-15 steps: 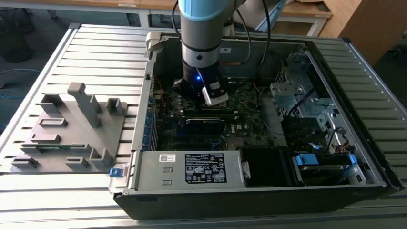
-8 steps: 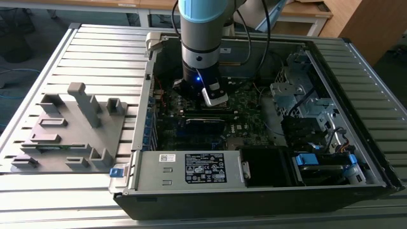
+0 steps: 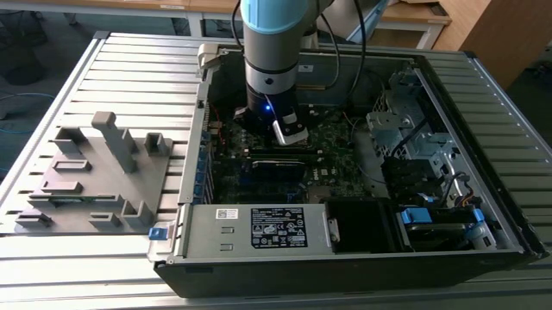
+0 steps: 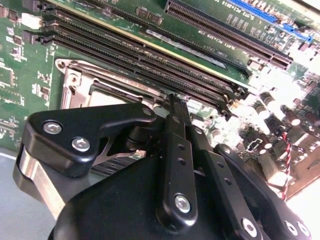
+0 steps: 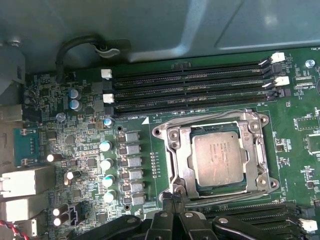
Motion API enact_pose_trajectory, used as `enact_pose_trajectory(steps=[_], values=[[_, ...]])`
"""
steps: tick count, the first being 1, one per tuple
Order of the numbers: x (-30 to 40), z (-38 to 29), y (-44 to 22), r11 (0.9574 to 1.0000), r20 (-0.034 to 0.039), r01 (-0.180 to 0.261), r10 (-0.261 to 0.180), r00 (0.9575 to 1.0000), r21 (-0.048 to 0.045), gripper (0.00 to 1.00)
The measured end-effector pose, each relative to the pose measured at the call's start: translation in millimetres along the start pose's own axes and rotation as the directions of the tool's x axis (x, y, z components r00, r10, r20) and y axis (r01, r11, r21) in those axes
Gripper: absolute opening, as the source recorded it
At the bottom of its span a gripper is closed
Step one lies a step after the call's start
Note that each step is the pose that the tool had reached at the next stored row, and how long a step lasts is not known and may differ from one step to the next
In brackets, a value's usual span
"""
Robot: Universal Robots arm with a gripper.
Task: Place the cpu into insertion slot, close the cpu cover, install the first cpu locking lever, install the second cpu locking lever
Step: 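Install the second cpu locking lever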
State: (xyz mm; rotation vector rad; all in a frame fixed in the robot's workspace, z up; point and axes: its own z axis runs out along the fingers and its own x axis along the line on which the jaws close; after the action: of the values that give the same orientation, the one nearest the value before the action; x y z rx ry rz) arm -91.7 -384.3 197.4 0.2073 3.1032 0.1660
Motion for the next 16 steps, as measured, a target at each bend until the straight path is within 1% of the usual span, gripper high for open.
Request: enact_pose_trajectory(steps=[4,6,11,16], values=[[3.3,0.0,-1.1,0.9999,-0.0014,0.000,0.000,1.0000,-0.0103,0.10],[4.7,0.0,-1.6,0.9999,-0.0017,0.000,0.000,1.0000,-0.0133,0.10],[6.9,0.5,-2.4,0.9999,-0.0021,-0.001,0.001,1.0000,-0.0169,0.10],[7.5,1.5,-2.7,0.9999,-0.0023,-0.001,0.001,1.0000,-0.0167,0.10]])
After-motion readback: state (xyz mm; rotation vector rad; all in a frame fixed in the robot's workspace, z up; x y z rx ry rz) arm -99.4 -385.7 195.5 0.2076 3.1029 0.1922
